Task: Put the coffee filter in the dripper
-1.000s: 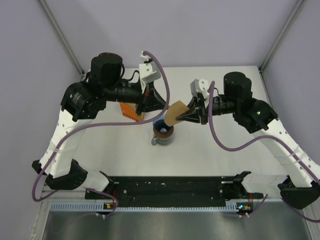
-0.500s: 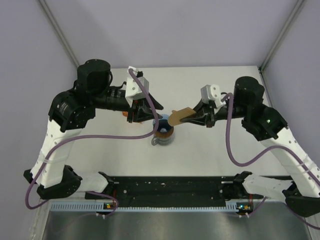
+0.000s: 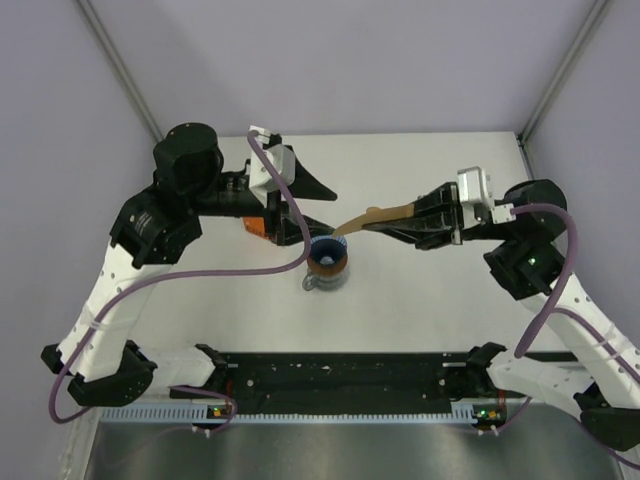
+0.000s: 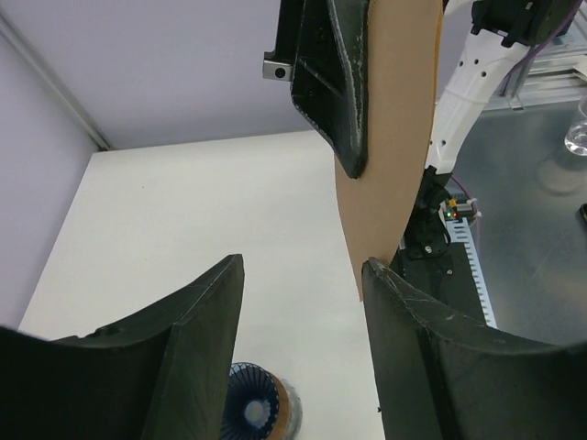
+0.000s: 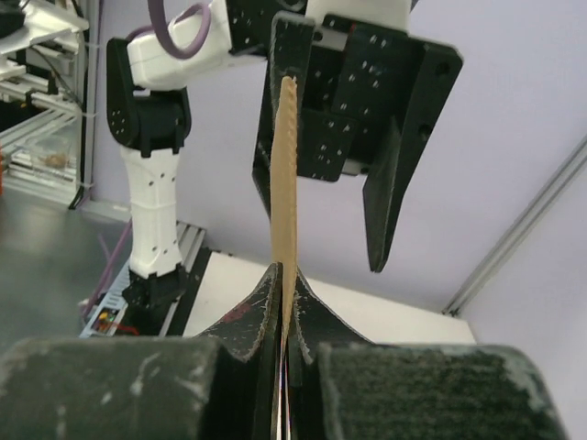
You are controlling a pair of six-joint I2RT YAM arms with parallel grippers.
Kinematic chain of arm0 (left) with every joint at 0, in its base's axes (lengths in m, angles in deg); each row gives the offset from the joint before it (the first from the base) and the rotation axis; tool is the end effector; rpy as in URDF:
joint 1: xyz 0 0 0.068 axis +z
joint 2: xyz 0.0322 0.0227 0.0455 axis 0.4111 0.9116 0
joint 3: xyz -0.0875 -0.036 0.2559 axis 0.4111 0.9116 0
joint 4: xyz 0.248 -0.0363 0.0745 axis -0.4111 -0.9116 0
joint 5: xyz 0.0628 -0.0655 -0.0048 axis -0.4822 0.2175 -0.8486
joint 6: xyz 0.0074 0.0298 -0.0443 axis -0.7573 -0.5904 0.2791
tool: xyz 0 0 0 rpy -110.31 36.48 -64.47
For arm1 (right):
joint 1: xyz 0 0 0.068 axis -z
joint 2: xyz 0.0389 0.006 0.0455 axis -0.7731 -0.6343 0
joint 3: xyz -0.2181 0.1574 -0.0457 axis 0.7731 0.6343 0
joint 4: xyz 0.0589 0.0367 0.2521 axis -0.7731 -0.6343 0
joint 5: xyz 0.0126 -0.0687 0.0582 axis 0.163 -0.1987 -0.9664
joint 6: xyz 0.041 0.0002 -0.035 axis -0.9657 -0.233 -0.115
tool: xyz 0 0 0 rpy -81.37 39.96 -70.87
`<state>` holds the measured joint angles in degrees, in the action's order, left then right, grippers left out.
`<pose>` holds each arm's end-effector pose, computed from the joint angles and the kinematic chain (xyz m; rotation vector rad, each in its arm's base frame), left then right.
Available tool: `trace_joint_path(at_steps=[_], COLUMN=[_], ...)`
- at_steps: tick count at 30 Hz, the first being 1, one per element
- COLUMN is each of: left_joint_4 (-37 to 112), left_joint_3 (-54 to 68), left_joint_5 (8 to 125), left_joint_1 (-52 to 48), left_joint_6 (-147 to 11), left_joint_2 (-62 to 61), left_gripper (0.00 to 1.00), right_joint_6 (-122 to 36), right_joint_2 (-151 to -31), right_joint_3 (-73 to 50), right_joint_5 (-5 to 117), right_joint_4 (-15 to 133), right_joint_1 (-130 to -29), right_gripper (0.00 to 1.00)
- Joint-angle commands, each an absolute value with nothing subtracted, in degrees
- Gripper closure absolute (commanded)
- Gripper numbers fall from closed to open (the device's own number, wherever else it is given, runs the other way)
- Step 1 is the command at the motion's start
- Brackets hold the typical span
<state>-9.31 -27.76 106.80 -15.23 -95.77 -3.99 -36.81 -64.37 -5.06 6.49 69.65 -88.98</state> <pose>0.1368 -0.1473 0.5383 1.3465 1.1809 -1.0271 0.1166 0.1303 0.4890 -1.2291 0.7250 1.1230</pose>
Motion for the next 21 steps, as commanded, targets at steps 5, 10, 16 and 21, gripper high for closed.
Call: trace_joint_path(at_steps=[5,10,16,21], left_joint_4=[0.1,1.8,1.6,2.1], left_joint_3=[-26.4,-27.1,-26.8,-27.1], left_joint_5=[107.5,107.3,106.1,105.5], left_joint_1=[-15.5,-15.5,-15.5,-15.5], left_joint_6=[-88.3,-86.1,-85.4,-84.3], left_joint_2=[-5.1,-4.6,-4.7,-4.6], left_gripper=[0.42,0.46,0.76,1.0], right_joint_6=[-46.2,-48.3,-48.6,-48.7], right_joint_2=[-66.1,-67.4,-67.7,-68.2], right_joint_3=[-3.6,-2.8,-2.6,-2.5], right_joint_5=[10.6,11.9,12.5,12.2], right_joint_4=[90.1,94.4,95.9,96.0], right_joint_1=[-89.6,-89.9,-90.5,-90.7], right_gripper=[1.0,1.0,1.0,1.0])
